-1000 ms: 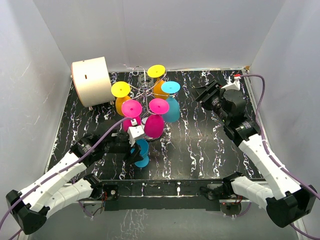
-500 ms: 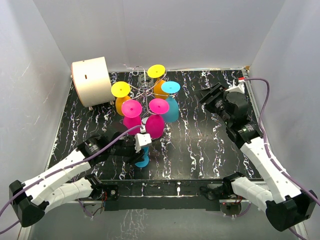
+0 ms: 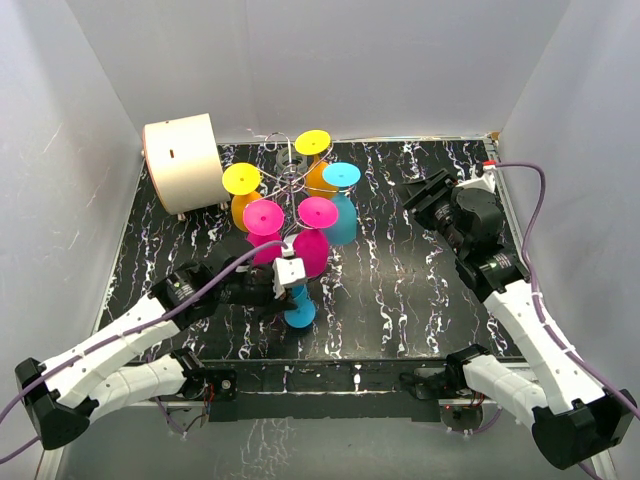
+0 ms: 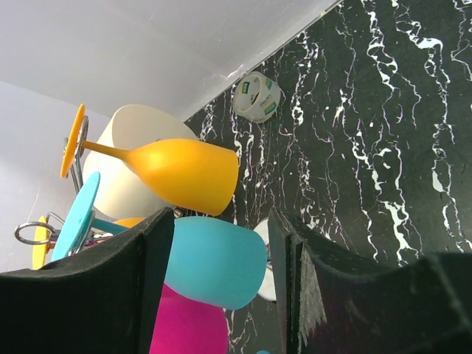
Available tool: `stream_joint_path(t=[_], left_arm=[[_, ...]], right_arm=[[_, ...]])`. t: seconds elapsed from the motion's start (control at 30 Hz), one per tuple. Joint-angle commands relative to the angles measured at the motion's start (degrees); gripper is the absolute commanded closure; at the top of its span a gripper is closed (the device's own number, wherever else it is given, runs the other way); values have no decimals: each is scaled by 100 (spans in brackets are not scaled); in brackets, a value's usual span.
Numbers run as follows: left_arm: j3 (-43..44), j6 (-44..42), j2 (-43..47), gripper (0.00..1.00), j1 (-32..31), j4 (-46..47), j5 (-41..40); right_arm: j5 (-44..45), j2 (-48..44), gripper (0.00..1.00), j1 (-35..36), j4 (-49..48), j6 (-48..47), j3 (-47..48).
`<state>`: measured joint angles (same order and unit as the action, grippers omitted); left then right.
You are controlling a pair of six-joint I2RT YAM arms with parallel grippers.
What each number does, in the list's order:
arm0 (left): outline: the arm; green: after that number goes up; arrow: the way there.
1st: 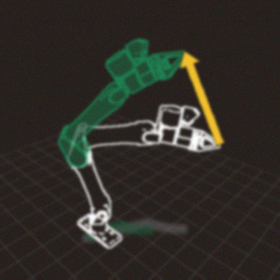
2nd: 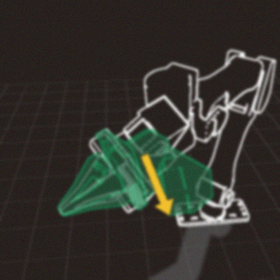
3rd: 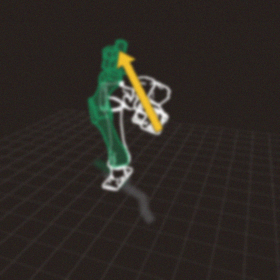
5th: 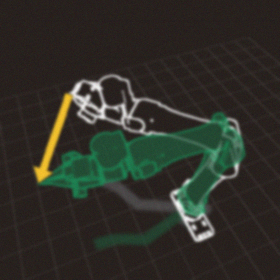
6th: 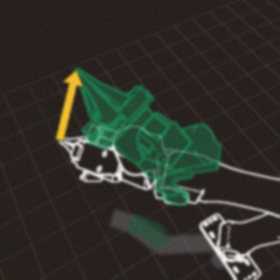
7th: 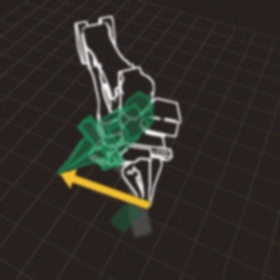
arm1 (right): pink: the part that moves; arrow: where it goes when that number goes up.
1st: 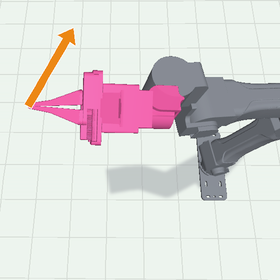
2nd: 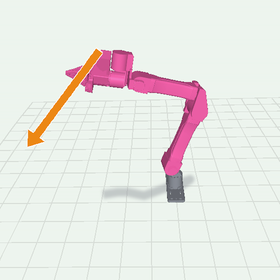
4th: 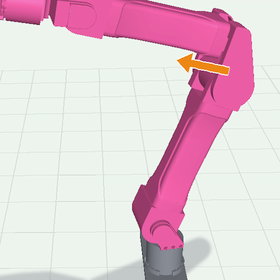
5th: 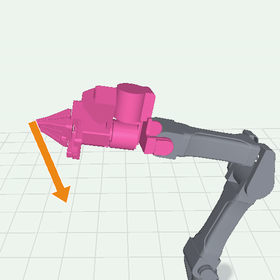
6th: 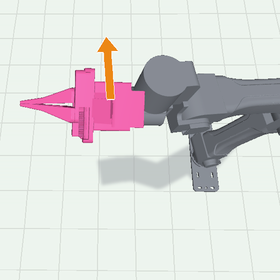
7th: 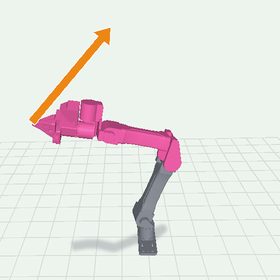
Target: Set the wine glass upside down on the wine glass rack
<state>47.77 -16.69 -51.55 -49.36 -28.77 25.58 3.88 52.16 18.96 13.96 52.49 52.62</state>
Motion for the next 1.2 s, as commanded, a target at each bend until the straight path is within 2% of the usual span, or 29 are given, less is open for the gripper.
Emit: stream_joint_path(t=[0.0, 0.2, 0.3, 0.47, 0.7, 0.97, 1.17], left_arm=[[443, 332, 141, 100, -40, 508, 537], [721, 701, 37, 100, -52, 1130, 928], [813, 917, -20, 100, -55, 1594, 1064], [933, 1305, -144, 100, -86, 2786, 1206], [1220, 1846, -409, 100, -88, 4587, 1535], [1420, 1767, -684, 100, -91, 5808, 849], [1636, 1233, -925, 100, -88, 6442, -6]], right_arm=[[226, -199, 47, -33, -53, 62, 45], [121, -348, 49, -33, 74, 104, 0], [57, -323, 51, -33, 464, 165, 119], [-344, -454, 47, -33, 432, 386, 327], [-1040, -528, 47, -33, 386, 16, 921], [-907, -1036, 45, -33, -444, -125, 1178], [-621, -1065, 44, -33, -562, -244, 1518]])
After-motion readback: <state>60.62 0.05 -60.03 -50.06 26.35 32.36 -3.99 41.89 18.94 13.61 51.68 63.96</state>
